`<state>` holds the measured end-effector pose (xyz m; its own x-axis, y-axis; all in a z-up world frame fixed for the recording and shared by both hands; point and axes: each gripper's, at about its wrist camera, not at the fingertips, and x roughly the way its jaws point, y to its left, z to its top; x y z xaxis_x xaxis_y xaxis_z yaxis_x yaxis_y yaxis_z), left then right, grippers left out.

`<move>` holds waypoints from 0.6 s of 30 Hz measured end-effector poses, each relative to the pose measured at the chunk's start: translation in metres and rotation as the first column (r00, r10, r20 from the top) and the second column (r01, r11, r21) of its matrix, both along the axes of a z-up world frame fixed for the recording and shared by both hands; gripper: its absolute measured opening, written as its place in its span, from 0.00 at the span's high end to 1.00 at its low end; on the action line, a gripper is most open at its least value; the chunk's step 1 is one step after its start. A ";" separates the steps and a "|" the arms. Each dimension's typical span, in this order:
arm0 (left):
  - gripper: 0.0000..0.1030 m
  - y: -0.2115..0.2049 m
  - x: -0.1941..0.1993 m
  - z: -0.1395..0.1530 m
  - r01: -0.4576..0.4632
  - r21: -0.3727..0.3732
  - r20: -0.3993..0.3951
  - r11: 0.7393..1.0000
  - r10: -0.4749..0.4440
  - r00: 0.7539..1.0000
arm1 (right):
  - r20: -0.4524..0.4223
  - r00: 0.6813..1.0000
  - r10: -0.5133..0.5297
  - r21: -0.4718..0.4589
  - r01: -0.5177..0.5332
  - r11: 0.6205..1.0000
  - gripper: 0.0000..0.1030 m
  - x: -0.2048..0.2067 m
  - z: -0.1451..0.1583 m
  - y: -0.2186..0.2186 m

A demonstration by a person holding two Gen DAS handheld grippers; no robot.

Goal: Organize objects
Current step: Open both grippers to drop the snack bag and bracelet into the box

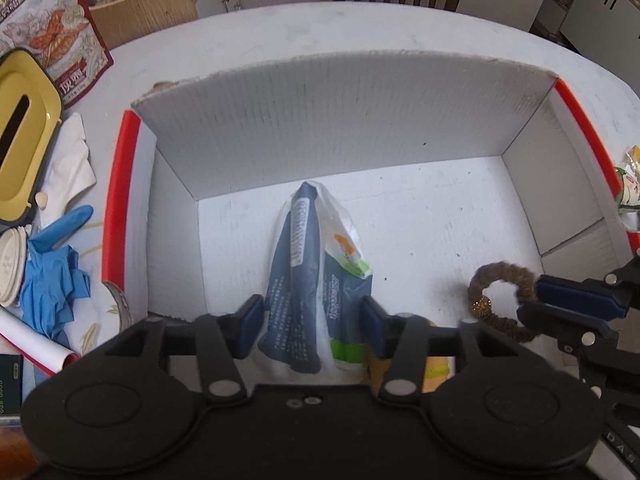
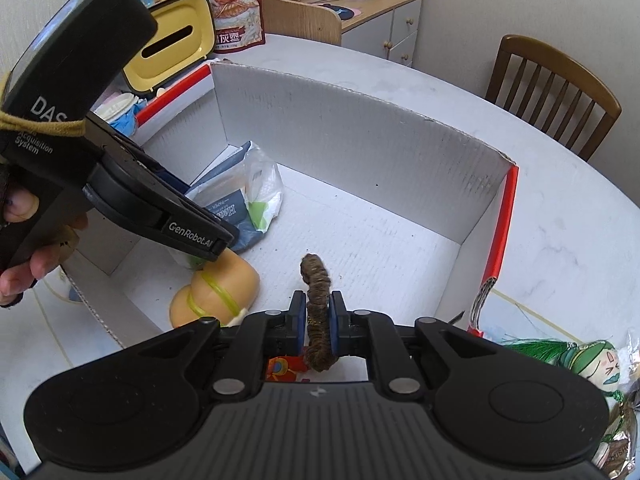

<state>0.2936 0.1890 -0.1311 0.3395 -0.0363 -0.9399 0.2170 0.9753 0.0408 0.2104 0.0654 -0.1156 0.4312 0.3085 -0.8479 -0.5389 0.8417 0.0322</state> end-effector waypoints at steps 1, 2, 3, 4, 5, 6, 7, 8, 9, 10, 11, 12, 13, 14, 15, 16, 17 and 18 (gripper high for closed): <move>0.45 0.000 0.000 0.002 0.002 -0.002 0.005 1.000 -0.002 1.000 | 0.000 1.000 0.001 0.006 -0.001 1.000 0.89 -0.002 0.001 -0.001; 0.44 -0.001 -0.002 0.004 0.004 -0.003 0.011 1.000 -0.004 1.000 | 0.000 1.000 -0.001 0.008 0.001 1.000 0.89 -0.003 0.002 -0.002; 0.43 -0.001 -0.003 0.006 0.004 -0.005 0.018 1.000 -0.004 1.000 | 0.003 1.000 -0.003 0.009 0.002 1.000 0.89 -0.004 0.003 -0.002; 0.42 -0.001 -0.004 0.008 0.003 -0.007 0.023 1.000 -0.003 1.000 | 0.004 1.000 -0.002 0.014 0.002 1.000 0.89 -0.006 0.005 -0.003; 0.41 -0.001 -0.005 0.010 0.001 -0.011 0.029 1.000 -0.001 1.000 | 0.005 1.000 -0.003 0.019 0.002 1.000 0.89 -0.007 0.007 -0.004; 0.39 -0.001 -0.007 0.012 0.000 -0.016 0.036 1.000 0.000 0.999 | 0.008 1.000 -0.006 0.023 0.006 1.000 0.89 -0.009 0.009 -0.005; 0.39 -0.001 -0.009 0.015 0.000 -0.021 0.043 1.000 0.001 0.999 | 0.010 1.000 -0.010 0.028 0.009 1.000 0.88 -0.010 0.012 -0.006; 0.39 -0.001 -0.011 0.017 0.000 -0.026 0.050 1.000 0.002 0.999 | 0.011 1.000 -0.013 0.036 0.012 0.999 0.88 -0.011 0.014 -0.008; 0.39 -0.002 -0.012 0.020 -0.001 -0.033 0.056 0.999 0.002 0.998 | 0.011 1.000 -0.016 0.043 0.016 0.999 0.85 -0.013 0.017 -0.009; 0.39 -0.002 -0.014 0.023 -0.002 -0.042 0.063 0.999 0.005 0.998 | 0.015 1.000 -0.020 0.051 0.019 0.998 0.79 -0.015 0.021 -0.011; 0.38 -0.001 -0.017 0.026 -0.005 -0.051 0.070 0.999 0.009 0.998 | 0.022 1.000 -0.021 0.059 0.020 0.998 0.77 -0.017 0.024 -0.013; 0.38 -0.001 -0.019 0.029 -0.008 -0.059 0.077 0.998 0.013 0.997 | 0.033 0.999 -0.021 0.064 0.019 0.998 0.72 -0.019 0.028 -0.014; 0.38 -0.001 -0.021 0.032 -0.010 -0.067 0.085 0.998 0.016 0.996 | 0.040 0.999 -0.020 0.066 0.017 0.998 0.70 -0.021 0.032 -0.016; 0.38 -0.002 -0.024 0.035 -0.010 -0.074 0.094 0.997 0.017 0.995 | 0.046 0.999 -0.017 0.070 0.014 0.997 0.70 -0.024 0.035 -0.017; 0.38 -0.002 -0.027 0.039 -0.008 -0.079 0.104 0.997 0.016 0.994 | 0.052 0.999 -0.015 0.073 0.011 0.997 0.70 -0.026 0.039 -0.018; 0.38 -0.003 -0.031 0.042 -0.007 -0.081 0.118 0.997 0.016 0.993 | 0.062 0.998 -0.014 0.078 0.010 0.997 0.70 -0.028 0.043 -0.020; 0.38 -0.005 -0.035 0.046 -0.007 -0.081 0.133 0.997 0.017 0.991 | 0.068 0.998 -0.014 0.085 0.008 0.996 0.70 -0.029 0.047 -0.022; 0.38 -0.006 -0.040 0.049 -0.004 -0.081 0.145 0.997 0.016 0.989 | 0.072 0.997 -0.015 0.094 0.008 0.996 0.70 -0.031 0.050 -0.024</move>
